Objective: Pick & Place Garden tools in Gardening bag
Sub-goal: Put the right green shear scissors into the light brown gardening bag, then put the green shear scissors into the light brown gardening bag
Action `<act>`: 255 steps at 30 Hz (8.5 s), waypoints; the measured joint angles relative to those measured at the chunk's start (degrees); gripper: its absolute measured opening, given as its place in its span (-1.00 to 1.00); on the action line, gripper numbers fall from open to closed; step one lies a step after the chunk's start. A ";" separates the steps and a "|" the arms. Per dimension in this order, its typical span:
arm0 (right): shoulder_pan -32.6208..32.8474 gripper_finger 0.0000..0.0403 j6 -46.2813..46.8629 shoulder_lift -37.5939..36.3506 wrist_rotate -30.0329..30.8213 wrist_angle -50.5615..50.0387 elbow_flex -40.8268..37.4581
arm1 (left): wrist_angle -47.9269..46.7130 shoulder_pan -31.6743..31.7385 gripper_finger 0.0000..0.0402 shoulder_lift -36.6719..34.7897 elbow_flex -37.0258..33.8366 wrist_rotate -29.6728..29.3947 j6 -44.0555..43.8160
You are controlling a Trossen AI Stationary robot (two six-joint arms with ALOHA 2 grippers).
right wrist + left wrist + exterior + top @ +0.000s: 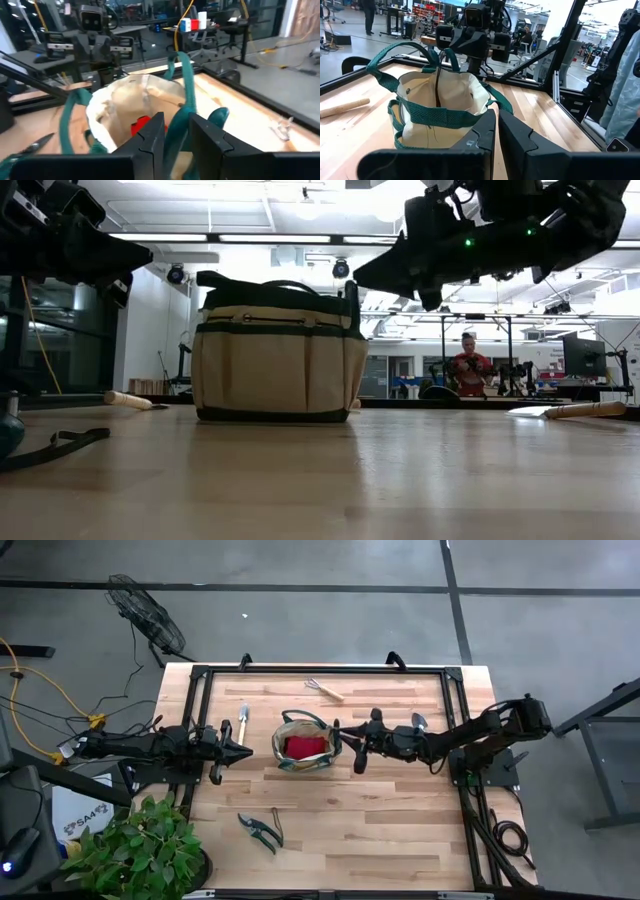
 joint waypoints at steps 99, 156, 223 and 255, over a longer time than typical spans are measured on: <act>-2.44 -0.61 2.59 -3.37 0.93 1.69 -0.02 | -0.13 0.00 -0.90 0.02 0.00 0.94 0.04; -0.05 0.04 23.96 -23.78 20.17 -41.35 -0.02 | -0.20 0.00 -0.90 0.00 0.00 1.49 -0.63; -0.11 0.02 19.66 -22.71 5.74 -40.86 -0.02 | 10.47 -11.03 -0.15 47.42 12.97 21.75 19.40; -0.09 0.02 21.84 -22.71 5.50 -41.03 -0.02 | -13.40 -26.44 -0.15 88.00 44.25 5.72 22.16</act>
